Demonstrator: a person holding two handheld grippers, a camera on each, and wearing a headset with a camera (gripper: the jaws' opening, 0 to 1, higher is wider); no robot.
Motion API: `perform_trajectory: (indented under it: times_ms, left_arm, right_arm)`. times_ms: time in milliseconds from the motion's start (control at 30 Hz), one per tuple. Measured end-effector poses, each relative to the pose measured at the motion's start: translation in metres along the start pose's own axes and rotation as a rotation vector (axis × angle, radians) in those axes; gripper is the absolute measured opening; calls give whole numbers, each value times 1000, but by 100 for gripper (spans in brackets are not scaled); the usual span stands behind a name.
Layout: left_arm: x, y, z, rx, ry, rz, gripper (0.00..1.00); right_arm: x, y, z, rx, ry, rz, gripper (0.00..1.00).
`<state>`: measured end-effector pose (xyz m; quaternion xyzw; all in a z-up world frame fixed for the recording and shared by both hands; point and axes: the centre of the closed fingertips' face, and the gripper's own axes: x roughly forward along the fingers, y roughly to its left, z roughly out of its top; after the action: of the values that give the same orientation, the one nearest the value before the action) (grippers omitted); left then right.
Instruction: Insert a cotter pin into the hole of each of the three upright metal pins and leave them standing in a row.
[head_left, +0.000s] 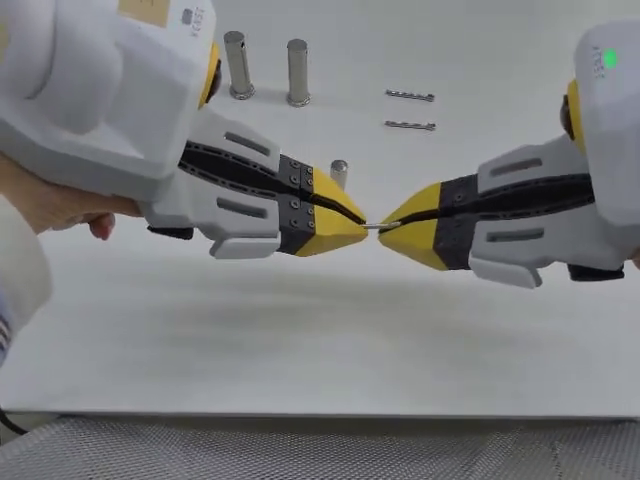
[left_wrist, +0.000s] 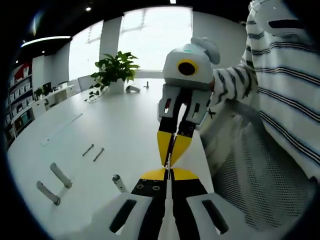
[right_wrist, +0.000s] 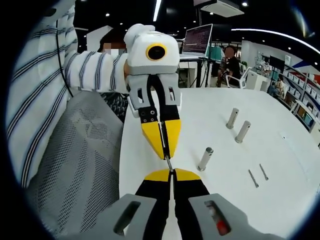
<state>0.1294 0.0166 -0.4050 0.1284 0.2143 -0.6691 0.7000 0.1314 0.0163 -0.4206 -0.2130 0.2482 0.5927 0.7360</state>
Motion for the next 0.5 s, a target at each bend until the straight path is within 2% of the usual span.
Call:
perform_trajectory:
  times_ms: [100,200,433,500]
  left_arm:
    - [-3,7,-3,-4,4,24,6]
    - [-7,12,-6,-54,-4,33,7]
    - [-16,46,-15,-122,0,167,14]
    - [-16,52,-16,-195,-21,191,12]
  right_arm:
    - [-1,-4,1,-11,6,-7,0]
    - [-2,-12,0,-19,20,-25,0]
    - [-3,-30,-4,-27,44,-58,0]
    - [-2,-36,-6,-25,53,-68,0]
